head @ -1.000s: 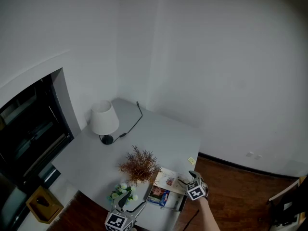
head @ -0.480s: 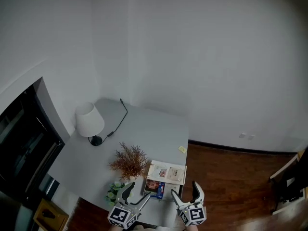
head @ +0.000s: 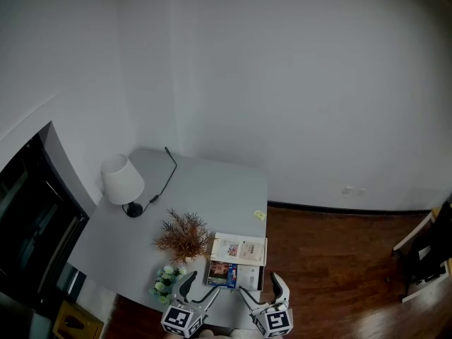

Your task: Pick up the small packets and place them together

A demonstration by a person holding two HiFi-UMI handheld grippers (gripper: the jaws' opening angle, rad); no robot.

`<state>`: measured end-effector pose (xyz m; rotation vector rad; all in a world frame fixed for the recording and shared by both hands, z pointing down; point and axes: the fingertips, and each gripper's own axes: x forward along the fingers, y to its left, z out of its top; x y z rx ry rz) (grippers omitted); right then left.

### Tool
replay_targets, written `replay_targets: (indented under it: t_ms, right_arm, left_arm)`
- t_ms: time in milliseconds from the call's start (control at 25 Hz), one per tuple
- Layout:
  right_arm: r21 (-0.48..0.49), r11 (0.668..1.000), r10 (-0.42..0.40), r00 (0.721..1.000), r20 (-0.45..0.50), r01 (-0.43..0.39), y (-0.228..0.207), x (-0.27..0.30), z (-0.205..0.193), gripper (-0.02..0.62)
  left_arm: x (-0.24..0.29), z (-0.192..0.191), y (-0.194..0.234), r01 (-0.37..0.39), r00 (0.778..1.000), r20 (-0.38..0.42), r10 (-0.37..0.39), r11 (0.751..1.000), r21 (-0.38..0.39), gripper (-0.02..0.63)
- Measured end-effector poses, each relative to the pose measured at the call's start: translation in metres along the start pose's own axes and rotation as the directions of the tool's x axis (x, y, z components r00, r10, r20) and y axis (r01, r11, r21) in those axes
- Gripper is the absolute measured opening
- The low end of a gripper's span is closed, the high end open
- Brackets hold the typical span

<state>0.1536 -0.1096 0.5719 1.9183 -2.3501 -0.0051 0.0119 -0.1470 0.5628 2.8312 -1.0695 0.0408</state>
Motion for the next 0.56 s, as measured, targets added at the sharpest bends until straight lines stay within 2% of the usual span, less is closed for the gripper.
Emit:
replay_targets:
  t_ms: [200,560]
  right_arm:
    - [0.012,1.000,-0.019,0.999,0.027,0.018,0.000,-0.003,0.012,0.446]
    - [-0.029,0.999,-0.014,1.000,0.020,0.014,0.011,-0.005,0.018,0.446]
  left_arm:
    - [-0.006,0.004,0.004,-0.003,1.000,0.013,0.003,1.000,-0.002,0.311]
    - [-0.017,0.009,0.012,-0.007,0.999,0.034,0.007,1.000,-0.013,0.310]
